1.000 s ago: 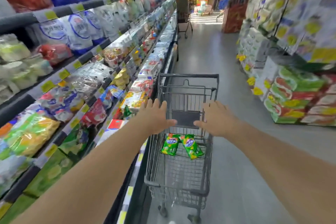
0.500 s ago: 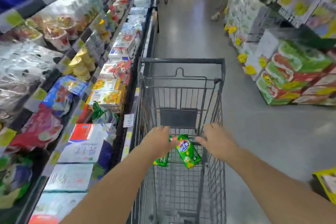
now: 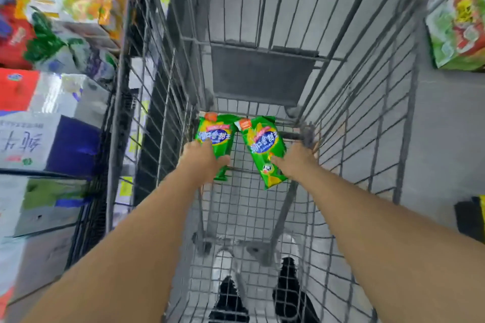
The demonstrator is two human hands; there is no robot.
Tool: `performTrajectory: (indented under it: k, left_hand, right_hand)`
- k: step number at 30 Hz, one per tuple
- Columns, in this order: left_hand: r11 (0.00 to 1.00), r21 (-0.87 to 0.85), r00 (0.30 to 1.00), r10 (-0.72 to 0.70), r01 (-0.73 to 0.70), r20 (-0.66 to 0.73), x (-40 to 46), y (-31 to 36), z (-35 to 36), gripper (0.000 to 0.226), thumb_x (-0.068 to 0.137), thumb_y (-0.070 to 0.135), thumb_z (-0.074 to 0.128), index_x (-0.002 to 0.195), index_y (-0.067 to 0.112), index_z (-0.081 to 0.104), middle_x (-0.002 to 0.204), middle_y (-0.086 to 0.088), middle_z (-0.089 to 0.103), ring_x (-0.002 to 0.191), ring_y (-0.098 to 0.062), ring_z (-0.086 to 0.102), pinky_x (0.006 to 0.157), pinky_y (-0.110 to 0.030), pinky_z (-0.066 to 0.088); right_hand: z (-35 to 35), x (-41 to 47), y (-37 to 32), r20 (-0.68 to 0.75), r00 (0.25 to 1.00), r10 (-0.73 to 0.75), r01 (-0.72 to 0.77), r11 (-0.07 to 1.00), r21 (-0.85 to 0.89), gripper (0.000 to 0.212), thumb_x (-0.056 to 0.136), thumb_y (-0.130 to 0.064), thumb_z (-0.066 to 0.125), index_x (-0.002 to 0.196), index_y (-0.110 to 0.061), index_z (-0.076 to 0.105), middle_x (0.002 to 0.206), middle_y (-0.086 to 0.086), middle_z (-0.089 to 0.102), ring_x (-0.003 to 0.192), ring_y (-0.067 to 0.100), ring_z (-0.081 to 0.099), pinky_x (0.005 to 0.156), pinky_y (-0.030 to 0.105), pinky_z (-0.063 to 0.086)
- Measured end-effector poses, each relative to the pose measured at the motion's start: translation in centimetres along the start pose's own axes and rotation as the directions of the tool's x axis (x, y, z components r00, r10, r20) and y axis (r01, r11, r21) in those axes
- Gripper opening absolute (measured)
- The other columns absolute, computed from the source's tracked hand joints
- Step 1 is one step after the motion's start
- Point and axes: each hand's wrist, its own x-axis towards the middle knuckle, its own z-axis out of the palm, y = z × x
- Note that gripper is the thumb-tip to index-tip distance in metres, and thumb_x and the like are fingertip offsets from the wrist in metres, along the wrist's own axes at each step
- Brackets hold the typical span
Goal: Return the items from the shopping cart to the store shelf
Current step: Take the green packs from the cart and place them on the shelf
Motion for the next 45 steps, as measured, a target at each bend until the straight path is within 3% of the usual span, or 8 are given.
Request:
performTrajectory:
  k: [10,14,20,23,29,34,41,45]
  left_hand:
    - [0.969,-0.17,0.964,-0.206,0.177,-0.166,6.7,0.8,6.7,0.079,0.094,0.054,0.046,0.154,0.013,0.015,0.16,-0.021,0.008,0.142,-0.046,0.018,0.115,-0.053,0.02]
    - [0.873,-0.42,0.932,-0.333,0.249,-0.141,6.3,2.6,6.9,0.074,0.087,0.048,0.062,0.143,0.011,0.032,0.149,-0.018,0.027,0.134,-0.043,0.028,0.106,-0.055,0.031]
    - [0.613,-0.711,0.898,-0.435,0.345,0.062,7.4,3.1,7.0,0.085,0.082,0.042,0.073,0.139,0.001,0.025,0.144,-0.021,0.036,0.129,-0.04,0.042,0.104,-0.051,0.04]
    - [0.521,-0.775,0.882,-0.461,0.357,0.096,8.2,3.0,7.2,0.083,0.078,0.039,0.077,0.134,0.002,0.028,0.14,-0.021,0.039,0.121,-0.039,0.049,0.098,-0.051,0.047]
    - [0.545,-0.759,0.868,-0.493,0.358,0.056,7.7,2.8,7.3,0.08,0.078,0.037,0.077,0.135,0.002,0.032,0.139,-0.019,0.039,0.122,-0.037,0.049,0.098,-0.049,0.047]
    - [0.326,-0.889,0.889,-0.428,0.321,0.164,7.5,2.7,6.2,0.058,0.08,0.04,0.076,0.116,0.004,0.05,0.097,-0.009,0.058,0.092,-0.028,0.056,0.078,-0.037,0.05]
    - [0.238,-0.898,0.896,-0.347,0.369,0.276,7.8,2.0,7.8,0.076,0.024,0.036,0.089,0.092,0.01,0.068,0.094,-0.015,0.072,0.078,-0.036,0.071,0.064,-0.054,0.06]
    - [0.329,-0.881,0.908,-0.358,0.341,0.218,3.6,2.4,5.3,0.054,0.045,0.024,0.092,0.091,0.01,0.067,0.089,-0.01,0.072,0.076,-0.029,0.072,0.068,-0.047,0.062]
  right_hand:
    - [6.0,8.2,1.7,-0.137,0.985,0.1,-0.087,0.991,0.097,0.063,0.08,-0.047,0.074,0.12,-0.002,0.057,0.127,0.02,0.063,0.118,0.038,0.06,0.092,0.044,0.05]
    - [5.7,8.3,1.6,-0.112,0.986,0.124,-0.112,0.987,0.112,0.074,0.072,-0.049,0.081,0.123,-0.003,0.054,0.128,0.018,0.062,0.12,0.036,0.059,0.094,0.041,0.049]
    - [6.0,8.6,1.6,-0.006,0.988,0.152,-0.144,0.949,0.282,0.059,0.065,-0.047,0.086,0.104,-0.009,0.063,0.111,0.012,0.069,0.104,0.03,0.065,0.089,0.039,0.055]
    - [6.0,8.7,1.7,0.014,0.986,0.164,-0.156,0.907,0.39,0.049,0.074,-0.043,0.083,0.085,-0.009,0.05,0.083,0.006,0.059,0.089,0.026,0.058,0.083,0.036,0.052]
    - [6.2,8.6,1.4,0.002,0.989,0.148,-0.136,0.907,0.398,0.045,0.068,-0.038,0.088,0.087,-0.01,0.059,0.096,0.008,0.065,0.091,0.027,0.064,0.085,0.038,0.057]
    - [6.6,8.7,1.4,-0.015,0.986,0.165,-0.143,0.893,0.426,0.056,0.064,-0.033,0.09,0.109,-0.01,0.066,0.106,0.01,0.071,0.094,0.028,0.068,0.084,0.04,0.059]
    - [6.3,8.5,0.9,-0.051,0.991,0.124,-0.102,0.945,0.31,0.046,0.065,-0.045,0.089,0.081,-0.013,0.06,0.094,0.007,0.066,0.092,0.026,0.065,0.079,0.036,0.056]
    - [4.9,7.0,1.2,-0.051,0.994,0.101,-0.085,0.963,0.256,0.042,0.067,-0.043,0.088,0.082,-0.014,0.062,0.091,0.008,0.063,0.084,0.025,0.062,0.07,0.031,0.05]
